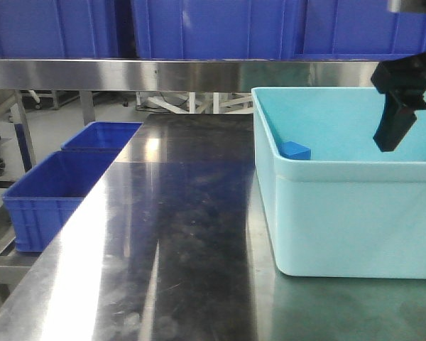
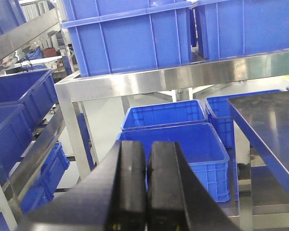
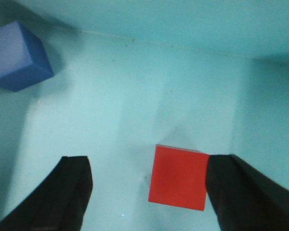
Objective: Pick red cube and place on left shelf
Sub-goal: 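Lower the right gripper into the tub over the red cube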
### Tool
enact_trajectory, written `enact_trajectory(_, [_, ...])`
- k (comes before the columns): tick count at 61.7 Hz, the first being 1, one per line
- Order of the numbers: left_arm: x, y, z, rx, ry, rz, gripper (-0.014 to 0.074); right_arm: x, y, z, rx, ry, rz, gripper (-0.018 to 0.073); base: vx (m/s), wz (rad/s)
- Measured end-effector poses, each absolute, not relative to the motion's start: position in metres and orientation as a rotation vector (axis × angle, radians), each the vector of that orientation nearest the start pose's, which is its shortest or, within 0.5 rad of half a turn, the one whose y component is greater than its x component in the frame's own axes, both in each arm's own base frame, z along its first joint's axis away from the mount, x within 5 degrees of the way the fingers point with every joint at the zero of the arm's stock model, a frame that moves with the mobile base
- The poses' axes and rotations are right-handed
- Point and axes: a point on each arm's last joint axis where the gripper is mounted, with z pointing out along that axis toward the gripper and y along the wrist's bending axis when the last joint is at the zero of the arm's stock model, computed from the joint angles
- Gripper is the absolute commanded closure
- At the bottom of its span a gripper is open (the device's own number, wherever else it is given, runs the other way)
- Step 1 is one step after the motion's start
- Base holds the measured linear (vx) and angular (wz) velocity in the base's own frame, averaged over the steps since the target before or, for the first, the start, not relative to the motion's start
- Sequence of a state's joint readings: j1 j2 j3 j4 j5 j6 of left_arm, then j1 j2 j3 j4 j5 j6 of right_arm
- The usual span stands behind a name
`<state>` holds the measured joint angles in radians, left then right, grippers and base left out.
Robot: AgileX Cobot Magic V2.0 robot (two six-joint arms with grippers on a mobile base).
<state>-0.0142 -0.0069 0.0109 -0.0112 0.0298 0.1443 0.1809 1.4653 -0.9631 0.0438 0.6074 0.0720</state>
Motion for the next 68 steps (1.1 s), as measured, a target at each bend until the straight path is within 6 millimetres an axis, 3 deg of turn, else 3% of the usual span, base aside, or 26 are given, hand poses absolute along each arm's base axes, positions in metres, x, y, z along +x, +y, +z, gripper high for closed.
enact_trajectory(33, [0.056, -0.001, 0.207, 0.112, 1.514, 0.095, 0.0491, 0.293, 0.043, 0.241, -0.078, 2.634, 0.091, -0.0034, 0.0, 0.0])
enact_trajectory(68, [0.056, -0.001, 0.207, 0.112, 1.514, 0.095, 0.0491, 0.297, 0.043, 0.229, -0.08, 2.687, 0.084, -0.0034, -0.01, -0.03])
